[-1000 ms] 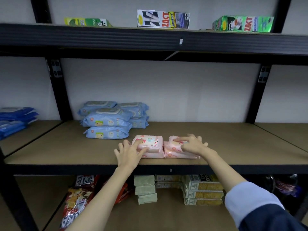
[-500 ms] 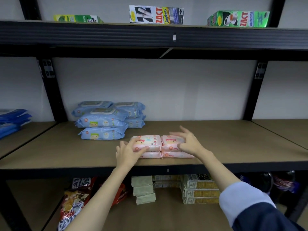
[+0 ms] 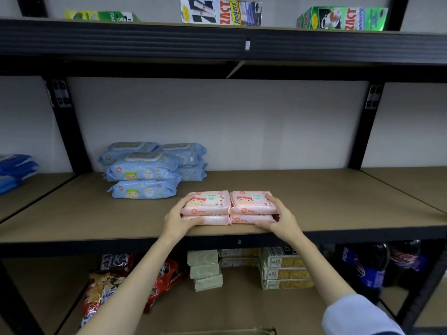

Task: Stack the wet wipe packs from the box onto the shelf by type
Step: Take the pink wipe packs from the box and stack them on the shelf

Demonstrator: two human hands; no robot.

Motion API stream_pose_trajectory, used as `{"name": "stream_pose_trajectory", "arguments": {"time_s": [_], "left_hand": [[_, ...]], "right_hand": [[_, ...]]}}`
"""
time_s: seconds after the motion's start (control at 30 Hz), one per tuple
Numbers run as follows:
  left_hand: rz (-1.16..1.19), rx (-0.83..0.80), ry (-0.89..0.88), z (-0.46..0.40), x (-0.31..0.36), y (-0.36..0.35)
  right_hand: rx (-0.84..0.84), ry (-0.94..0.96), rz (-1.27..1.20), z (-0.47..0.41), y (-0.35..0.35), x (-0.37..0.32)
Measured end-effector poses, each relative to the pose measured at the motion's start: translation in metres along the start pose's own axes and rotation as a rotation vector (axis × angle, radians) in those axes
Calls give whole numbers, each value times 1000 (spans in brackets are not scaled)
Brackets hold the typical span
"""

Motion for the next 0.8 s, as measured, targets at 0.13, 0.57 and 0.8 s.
{"name": "stream_pose_trajectory", "arguments": {"time_s": [0.13, 0.57, 0.8], "left_hand": [[7, 11, -15, -1, 3, 3], [-112, -45, 3, -5, -3, 6], [-737, -304, -316, -24, 43, -29]], "right_hand": [[26, 31, -13, -2, 3, -5], [14, -26, 169, -14, -6, -5], [138, 146, 790, -18, -15, -47]]}}
Point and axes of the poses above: each hand's wrist, its own z-axis away from the middle knuckle, its own y-axis out of the back of the hand, x = y × z, the point moved 10 cm from there along -z, towards the middle knuckle, and after that the axes turned 15 degrees about -y, right-handed, at the moved point
